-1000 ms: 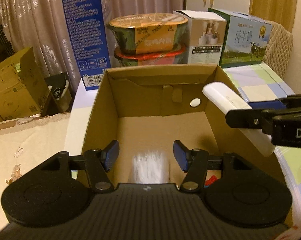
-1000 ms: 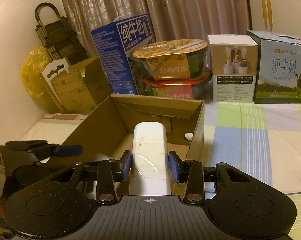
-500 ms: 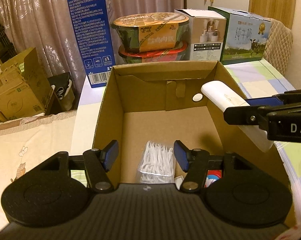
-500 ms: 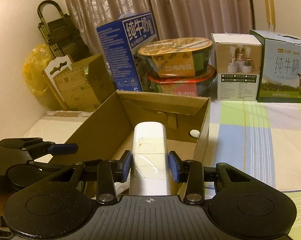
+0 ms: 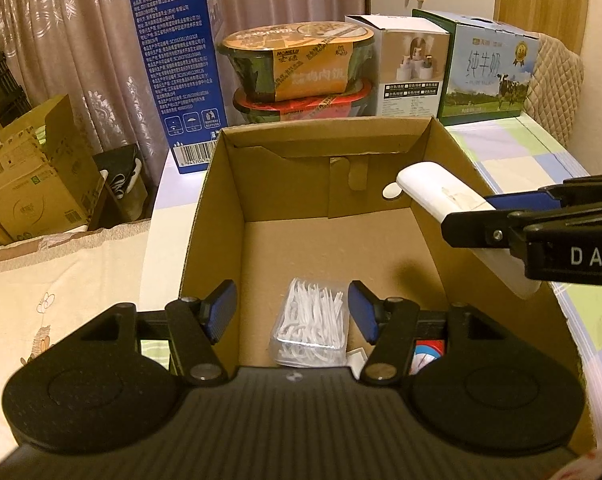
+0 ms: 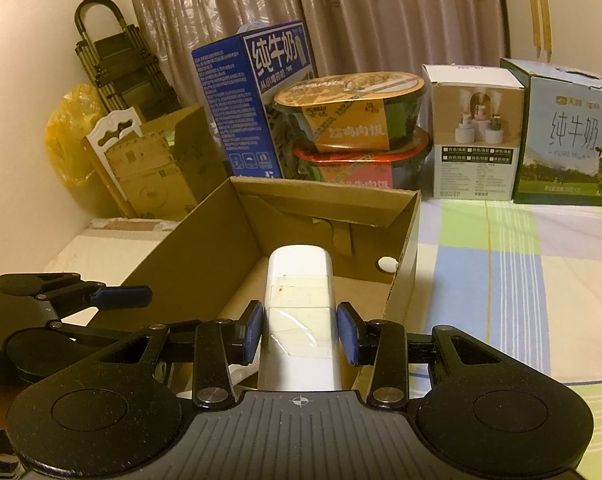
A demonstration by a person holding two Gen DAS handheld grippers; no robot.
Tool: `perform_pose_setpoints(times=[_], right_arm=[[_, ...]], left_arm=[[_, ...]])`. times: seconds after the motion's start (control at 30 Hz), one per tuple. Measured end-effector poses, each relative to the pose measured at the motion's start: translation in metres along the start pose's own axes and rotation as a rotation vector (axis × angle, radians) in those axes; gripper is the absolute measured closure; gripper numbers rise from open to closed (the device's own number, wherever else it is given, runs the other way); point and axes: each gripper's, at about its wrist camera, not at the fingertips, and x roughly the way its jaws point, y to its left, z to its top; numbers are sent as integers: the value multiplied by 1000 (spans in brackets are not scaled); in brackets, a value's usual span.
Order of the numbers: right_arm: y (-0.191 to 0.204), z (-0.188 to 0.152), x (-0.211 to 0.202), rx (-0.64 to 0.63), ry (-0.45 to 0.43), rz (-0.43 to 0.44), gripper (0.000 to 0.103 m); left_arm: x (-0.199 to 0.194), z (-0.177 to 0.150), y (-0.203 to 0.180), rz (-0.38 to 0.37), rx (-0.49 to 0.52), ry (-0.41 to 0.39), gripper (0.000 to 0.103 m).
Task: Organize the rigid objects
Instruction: 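Open the right tool to drop the white bar into the box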
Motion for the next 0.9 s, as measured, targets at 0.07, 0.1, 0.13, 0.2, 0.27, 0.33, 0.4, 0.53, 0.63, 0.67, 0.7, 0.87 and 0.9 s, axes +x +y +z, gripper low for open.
perform_pose_setpoints(times=[0.07, 0.1, 0.13, 0.2, 0.27, 0.33, 0.4, 0.53, 0.63, 0.67, 0.7, 0.87, 0.9], right_arm=[[1, -1, 0, -7, -3, -4, 66], [1, -1, 1, -5, -4, -4, 66], [0, -1, 1, -3, -4, -3, 66], [-2, -1, 1, 4, -6, -2, 66], [-2, -1, -1, 5, -22, 2, 64], [-3, 0, -4, 6, -35, 4, 52], [-5, 1, -10, 14, -61, 5, 38], [-8, 1, -24, 25, -82, 8, 38], [-9, 0, -39, 26, -90, 8, 37], [-9, 0, -46, 23, -93, 6, 37], [-8, -1, -53, 22, -98, 5, 37], [-10, -9, -94, 7, -112, -9, 37], [-11, -12, -103, 5, -116, -16, 36]], left_arm=[[0, 0, 0, 1, 0, 1, 46], [0, 0, 0, 0, 0, 1, 46], [0, 0, -1, 0, 0, 0, 45], [-1, 0, -1, 1, 1, -2, 44], [-3, 0, 0, 2, 0, -5, 42], [-5, 1, 0, 6, -1, -10, 38], [-9, 1, 0, 8, -7, -16, 36], [-18, 1, -3, 12, -13, -23, 35], [-30, 2, -8, 12, -18, -32, 32], [-35, 1, -11, 10, -23, -38, 32], [-41, 1, -13, 5, -30, -43, 30], [-74, 1, -32, -2, -50, -74, 22], [-82, 0, -36, -3, -54, -82, 19]])
